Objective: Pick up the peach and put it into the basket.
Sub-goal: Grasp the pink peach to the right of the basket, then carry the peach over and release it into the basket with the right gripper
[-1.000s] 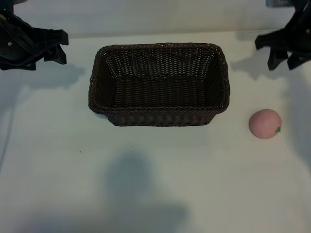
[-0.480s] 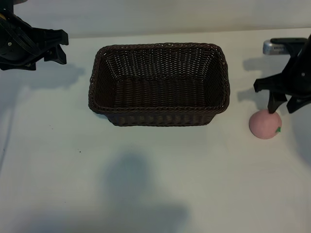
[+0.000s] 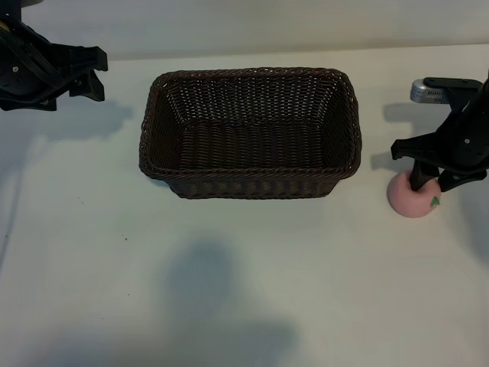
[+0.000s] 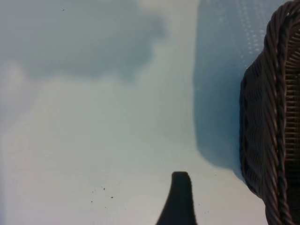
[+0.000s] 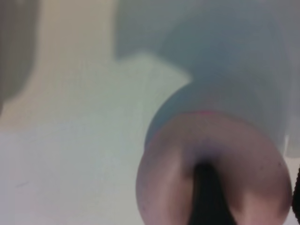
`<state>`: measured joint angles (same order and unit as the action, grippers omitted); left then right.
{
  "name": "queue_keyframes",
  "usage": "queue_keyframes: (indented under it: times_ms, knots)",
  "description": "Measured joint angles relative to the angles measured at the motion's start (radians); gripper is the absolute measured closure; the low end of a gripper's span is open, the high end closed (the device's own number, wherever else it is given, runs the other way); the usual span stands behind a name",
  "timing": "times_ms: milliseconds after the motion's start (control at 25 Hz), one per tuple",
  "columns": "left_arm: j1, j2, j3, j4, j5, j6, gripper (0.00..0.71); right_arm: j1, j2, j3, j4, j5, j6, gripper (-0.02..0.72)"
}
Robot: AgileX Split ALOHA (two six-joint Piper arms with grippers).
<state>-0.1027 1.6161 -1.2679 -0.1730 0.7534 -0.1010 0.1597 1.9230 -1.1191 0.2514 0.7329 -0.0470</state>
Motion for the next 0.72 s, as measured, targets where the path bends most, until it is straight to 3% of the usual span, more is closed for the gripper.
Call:
queue_keyframes:
  times_ms: [80,280,520,720]
  knots:
    - [0.0,0.0,0.0,0.0,0.0,0.0,0.118,0.0,-0.001,0.008,0.015,-0.006,-0.007,0.356]
    - [0.0,0.0,0.0,0.0,0.0,0.0,0.119,0.0,-0.004,0.015,0.037,0.004,-0.03,0.63]
    - [0.0,0.0,0.0,0.0,0.0,0.0,0.119,0.0,-0.031,0.014,0.057,0.017,-0.042,0.662]
    - [0.0,0.0,0.0,0.0,0.0,0.0,0.119,0.001,-0.123,-0.117,0.05,0.085,-0.042,0.662]
